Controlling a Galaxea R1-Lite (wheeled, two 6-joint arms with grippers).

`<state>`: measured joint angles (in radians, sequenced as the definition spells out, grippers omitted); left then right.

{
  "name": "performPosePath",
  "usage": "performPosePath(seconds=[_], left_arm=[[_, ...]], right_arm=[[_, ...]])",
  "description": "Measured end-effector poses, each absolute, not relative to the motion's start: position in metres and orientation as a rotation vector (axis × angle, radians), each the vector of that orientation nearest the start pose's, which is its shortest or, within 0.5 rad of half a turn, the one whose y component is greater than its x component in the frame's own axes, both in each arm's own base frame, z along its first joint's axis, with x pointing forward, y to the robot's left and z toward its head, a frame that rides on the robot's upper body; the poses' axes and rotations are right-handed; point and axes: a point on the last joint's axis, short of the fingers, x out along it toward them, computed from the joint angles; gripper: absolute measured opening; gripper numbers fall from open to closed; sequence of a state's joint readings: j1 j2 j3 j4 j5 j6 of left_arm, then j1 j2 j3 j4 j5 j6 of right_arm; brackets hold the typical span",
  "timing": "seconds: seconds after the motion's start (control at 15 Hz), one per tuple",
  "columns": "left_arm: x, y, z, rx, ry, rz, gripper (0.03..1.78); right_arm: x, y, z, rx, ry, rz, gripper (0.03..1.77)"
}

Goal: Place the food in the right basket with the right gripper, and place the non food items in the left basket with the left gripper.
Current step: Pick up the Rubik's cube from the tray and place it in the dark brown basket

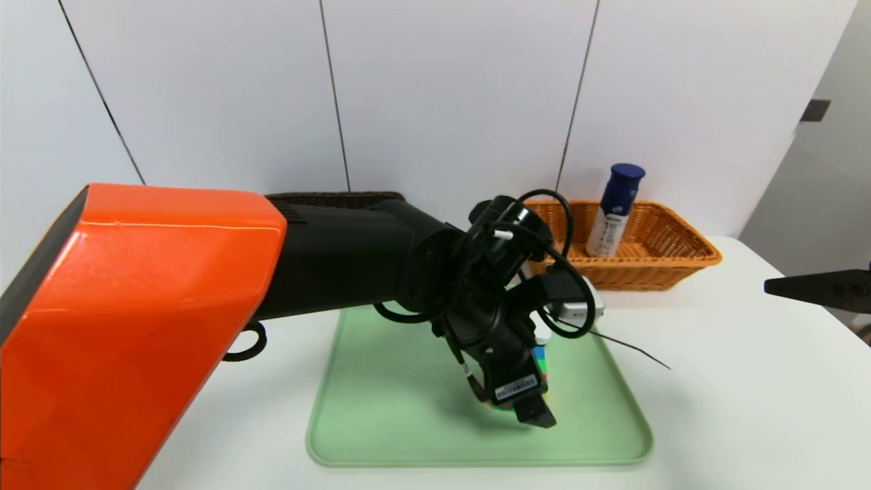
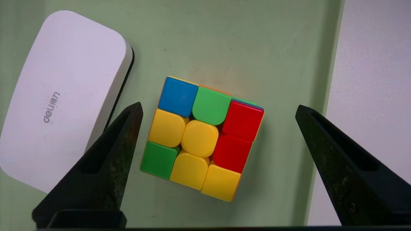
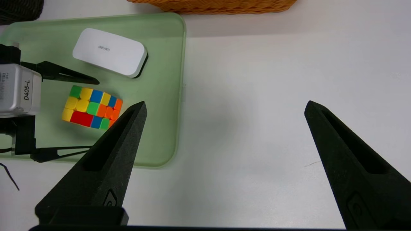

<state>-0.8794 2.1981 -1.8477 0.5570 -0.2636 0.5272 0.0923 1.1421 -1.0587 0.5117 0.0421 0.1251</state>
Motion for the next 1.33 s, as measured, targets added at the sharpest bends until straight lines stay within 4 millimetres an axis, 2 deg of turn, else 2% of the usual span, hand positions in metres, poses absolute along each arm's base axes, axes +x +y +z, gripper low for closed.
performPosePath(seconds=[0.67, 0.87, 1.0, 1.2, 1.33], left_arm=[[0.273, -0.337, 0.160, 0.736, 0.650, -1.291, 1.69], [0.273, -0.338, 0.159, 0.734, 0.649, -1.291, 1.19], [0.273, -0.338, 0.159, 0.736, 0.651, -1.291, 0.98], [0.272, -0.337, 0.162, 0.733, 0.646, -1.289, 0.98], [0.270, -0.333, 0.172, 0.724, 0.627, -1.283, 0.97]], right_arm=[[0.139, 0.014, 0.276, 0.106, 0.602, 0.093, 1.69], [0.139, 0.014, 0.276, 0.106, 0.602, 0.094, 1.69], [0.139, 0.014, 0.276, 0.107, 0.600, 0.095, 1.69], [0.139, 0.014, 0.276, 0.107, 0.600, 0.096, 1.69], [0.139, 0.014, 0.276, 0.107, 0.600, 0.095, 1.69]])
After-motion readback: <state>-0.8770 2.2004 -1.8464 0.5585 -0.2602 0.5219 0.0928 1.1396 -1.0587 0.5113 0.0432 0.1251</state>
